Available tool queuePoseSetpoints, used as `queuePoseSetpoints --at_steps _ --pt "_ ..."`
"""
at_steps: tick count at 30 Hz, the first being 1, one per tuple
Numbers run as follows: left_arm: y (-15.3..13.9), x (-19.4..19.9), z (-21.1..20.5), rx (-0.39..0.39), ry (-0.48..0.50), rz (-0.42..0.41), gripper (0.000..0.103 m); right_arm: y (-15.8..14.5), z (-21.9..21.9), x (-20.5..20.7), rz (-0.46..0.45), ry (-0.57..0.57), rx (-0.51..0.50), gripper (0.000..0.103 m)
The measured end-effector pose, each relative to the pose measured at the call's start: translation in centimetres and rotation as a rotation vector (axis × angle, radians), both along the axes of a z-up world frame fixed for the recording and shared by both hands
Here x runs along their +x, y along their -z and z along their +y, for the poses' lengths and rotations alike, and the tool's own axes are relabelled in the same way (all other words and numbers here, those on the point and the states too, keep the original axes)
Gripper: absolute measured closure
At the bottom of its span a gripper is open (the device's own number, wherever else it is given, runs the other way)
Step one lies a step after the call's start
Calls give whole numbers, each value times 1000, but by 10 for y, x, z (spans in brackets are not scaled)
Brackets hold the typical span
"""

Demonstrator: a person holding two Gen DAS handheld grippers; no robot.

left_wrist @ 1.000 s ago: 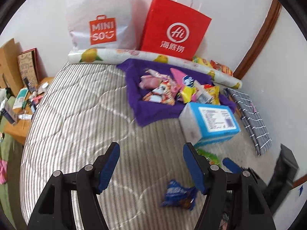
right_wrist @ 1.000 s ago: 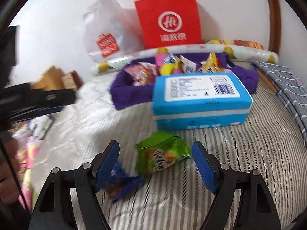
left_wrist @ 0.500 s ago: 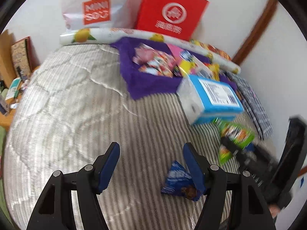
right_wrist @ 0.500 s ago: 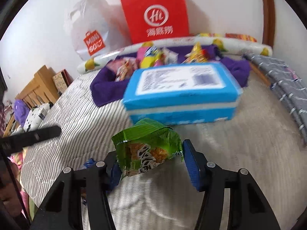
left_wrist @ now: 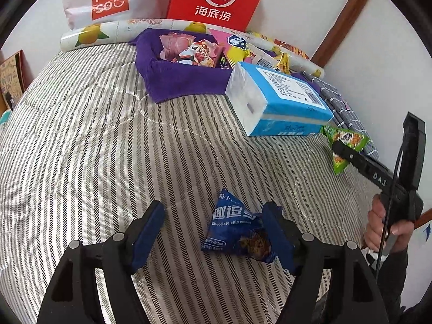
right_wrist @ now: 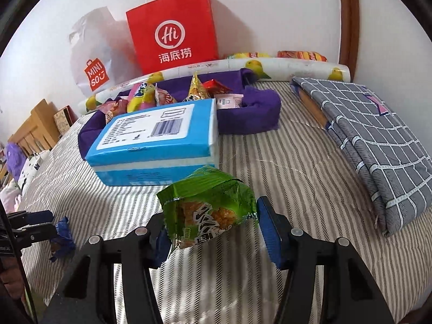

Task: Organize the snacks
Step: 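Grasp the green chip bag with the right gripper while the left grasps the blue cookie bag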

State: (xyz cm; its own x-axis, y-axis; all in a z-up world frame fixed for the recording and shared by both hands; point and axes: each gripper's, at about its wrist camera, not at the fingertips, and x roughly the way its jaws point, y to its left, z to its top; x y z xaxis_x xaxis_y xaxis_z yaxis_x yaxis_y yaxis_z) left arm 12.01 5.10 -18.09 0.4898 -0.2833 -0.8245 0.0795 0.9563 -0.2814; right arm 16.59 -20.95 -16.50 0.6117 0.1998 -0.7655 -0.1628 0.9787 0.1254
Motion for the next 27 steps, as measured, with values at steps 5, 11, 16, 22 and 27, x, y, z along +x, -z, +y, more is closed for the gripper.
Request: queuePoseSetpoints --at_steps 5,11,16,22,27 --pt "0 -5 -9 52 7 -9 27 7 1 5 -11 -17 -37 46" --pt "0 -12 -15 80 1 -18 24 13 -9 10 23 -7 37 46" --pt "2 -17 -27 150 6 -49 23 14 -14 12 30 -3 59 47" --pt "2 -23 -36 171 58 -75 22 15 -13 12 35 -15 61 47" --pt "-1 -23 -24 68 45 -82 21 16 -15 13 43 -20 85 47"
